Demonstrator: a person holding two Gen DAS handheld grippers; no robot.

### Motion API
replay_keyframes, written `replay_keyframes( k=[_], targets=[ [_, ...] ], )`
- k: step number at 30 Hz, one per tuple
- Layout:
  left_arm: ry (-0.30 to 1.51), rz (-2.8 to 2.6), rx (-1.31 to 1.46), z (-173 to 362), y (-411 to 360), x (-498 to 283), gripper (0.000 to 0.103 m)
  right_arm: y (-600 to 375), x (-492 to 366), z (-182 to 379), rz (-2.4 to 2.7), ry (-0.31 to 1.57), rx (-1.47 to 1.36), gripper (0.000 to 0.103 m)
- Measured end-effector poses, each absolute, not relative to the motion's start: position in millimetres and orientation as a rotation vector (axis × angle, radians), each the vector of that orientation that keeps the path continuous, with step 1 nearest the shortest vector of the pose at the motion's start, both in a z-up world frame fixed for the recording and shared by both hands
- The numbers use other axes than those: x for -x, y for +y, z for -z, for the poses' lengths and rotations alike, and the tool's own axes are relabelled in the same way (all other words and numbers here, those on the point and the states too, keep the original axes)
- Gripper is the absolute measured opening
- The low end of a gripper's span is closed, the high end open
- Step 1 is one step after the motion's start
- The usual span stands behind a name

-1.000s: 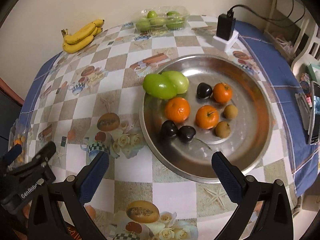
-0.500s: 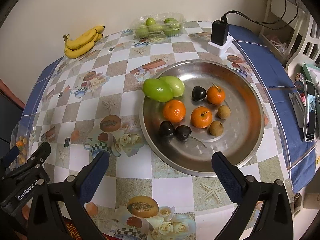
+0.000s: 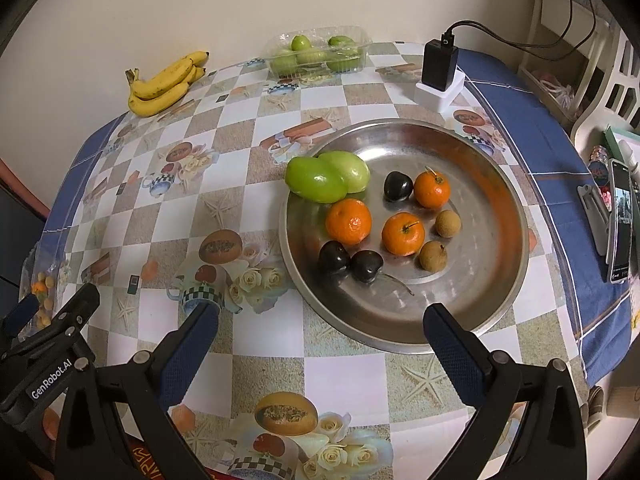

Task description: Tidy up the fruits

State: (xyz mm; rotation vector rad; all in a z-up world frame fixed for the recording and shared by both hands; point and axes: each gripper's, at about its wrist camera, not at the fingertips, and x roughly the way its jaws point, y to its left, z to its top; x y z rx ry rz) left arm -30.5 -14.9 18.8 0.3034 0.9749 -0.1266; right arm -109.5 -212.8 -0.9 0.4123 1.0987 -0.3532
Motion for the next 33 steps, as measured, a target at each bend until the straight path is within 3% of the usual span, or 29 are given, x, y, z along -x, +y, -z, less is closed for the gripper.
replay_keyframes(
  k=[33],
  targets=[
    [0.972,0.139,-0.327,-17.9,-19.7,32.4,0.103,-210.5,108.6,4.8,0.356,1.110,-0.413,0.102]
  ],
)
